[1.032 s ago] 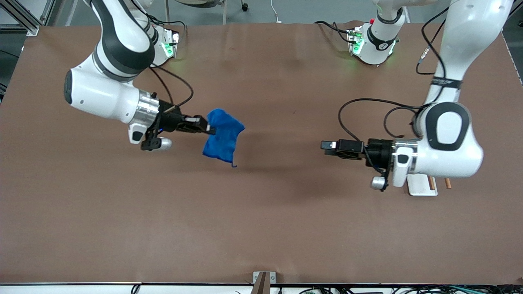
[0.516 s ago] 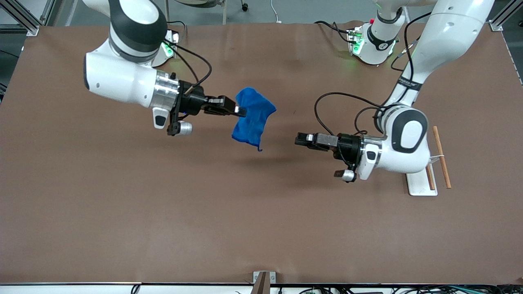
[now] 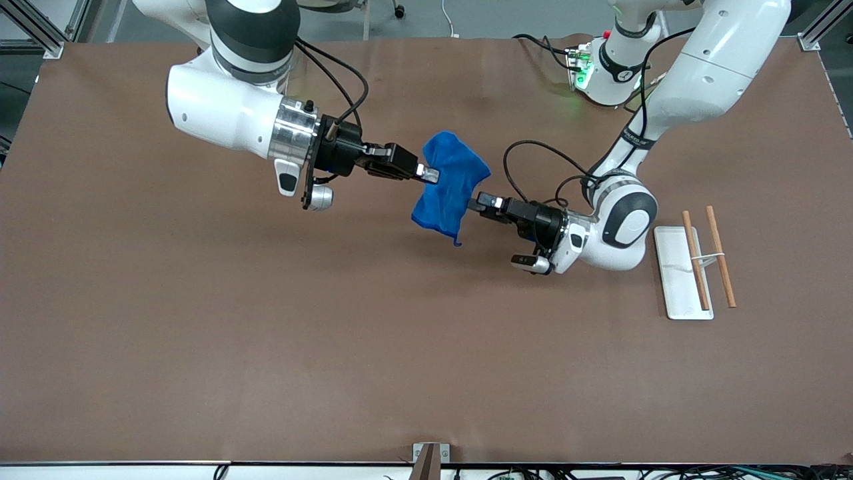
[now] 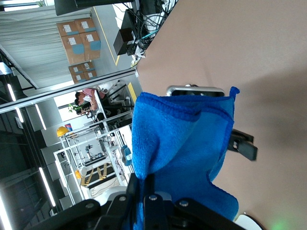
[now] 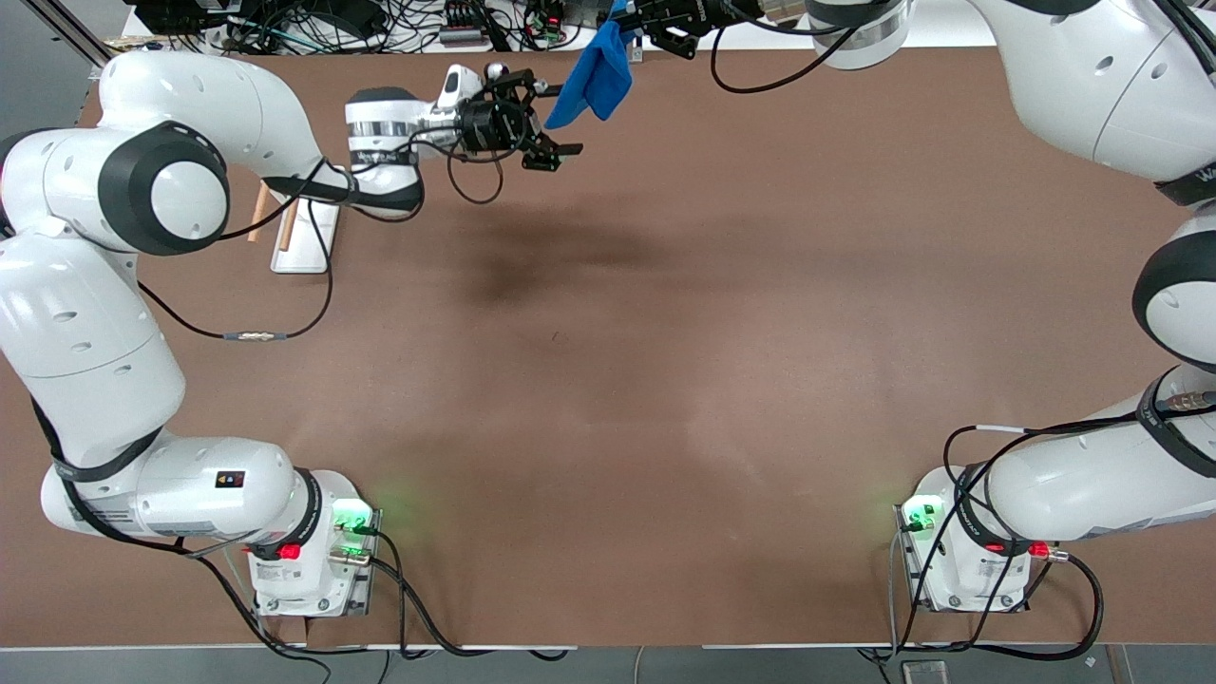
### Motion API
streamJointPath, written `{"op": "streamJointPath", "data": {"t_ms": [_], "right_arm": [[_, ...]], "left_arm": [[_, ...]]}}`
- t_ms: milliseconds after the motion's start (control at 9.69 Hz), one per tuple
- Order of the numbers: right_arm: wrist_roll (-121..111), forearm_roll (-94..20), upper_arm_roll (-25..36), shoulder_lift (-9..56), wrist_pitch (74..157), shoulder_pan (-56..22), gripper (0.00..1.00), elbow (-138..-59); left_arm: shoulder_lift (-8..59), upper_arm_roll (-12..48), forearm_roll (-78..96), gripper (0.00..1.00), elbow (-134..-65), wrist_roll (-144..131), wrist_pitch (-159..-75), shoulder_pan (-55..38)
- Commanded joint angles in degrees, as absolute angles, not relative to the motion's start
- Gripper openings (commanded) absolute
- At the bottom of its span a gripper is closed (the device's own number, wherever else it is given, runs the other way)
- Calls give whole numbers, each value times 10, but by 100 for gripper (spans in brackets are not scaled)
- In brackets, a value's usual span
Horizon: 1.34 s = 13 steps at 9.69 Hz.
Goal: Right arm passes towel to left arm to hang
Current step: 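Grasp the towel with the left gripper beside the right gripper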
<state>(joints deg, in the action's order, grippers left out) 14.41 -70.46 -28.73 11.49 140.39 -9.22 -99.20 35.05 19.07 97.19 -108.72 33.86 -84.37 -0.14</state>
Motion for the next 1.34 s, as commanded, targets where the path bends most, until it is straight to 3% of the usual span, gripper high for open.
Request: {"op": "streamJointPath", "data": {"t_ms": [0, 310, 516, 826, 1032, 1239], "right_arm": [[149, -716, -287, 124, 1411, -98, 0, -979], [149, -716, -288, 124, 1411, -98, 0, -980], [149, -716, -287, 124, 1412, -98, 0, -980], [149, -716, -287, 124, 1412, -101, 0, -981], [149, -716, -287, 124, 1412, -101, 0, -981], [149, -716, -287, 124, 1412, -101, 0, -981]], "left_arm": [[358, 194, 996, 95, -1119, 356, -820, 6], [361, 194, 1011, 74, -1112, 356, -809, 4], [377, 194, 1026, 68, -1088, 356, -809, -3], [407, 194, 1047, 68, -1048, 353, -811, -9], [410, 193, 1048, 52, -1045, 353, -813, -11], [410, 192, 1048, 21, -1042, 352, -815, -9]]}}
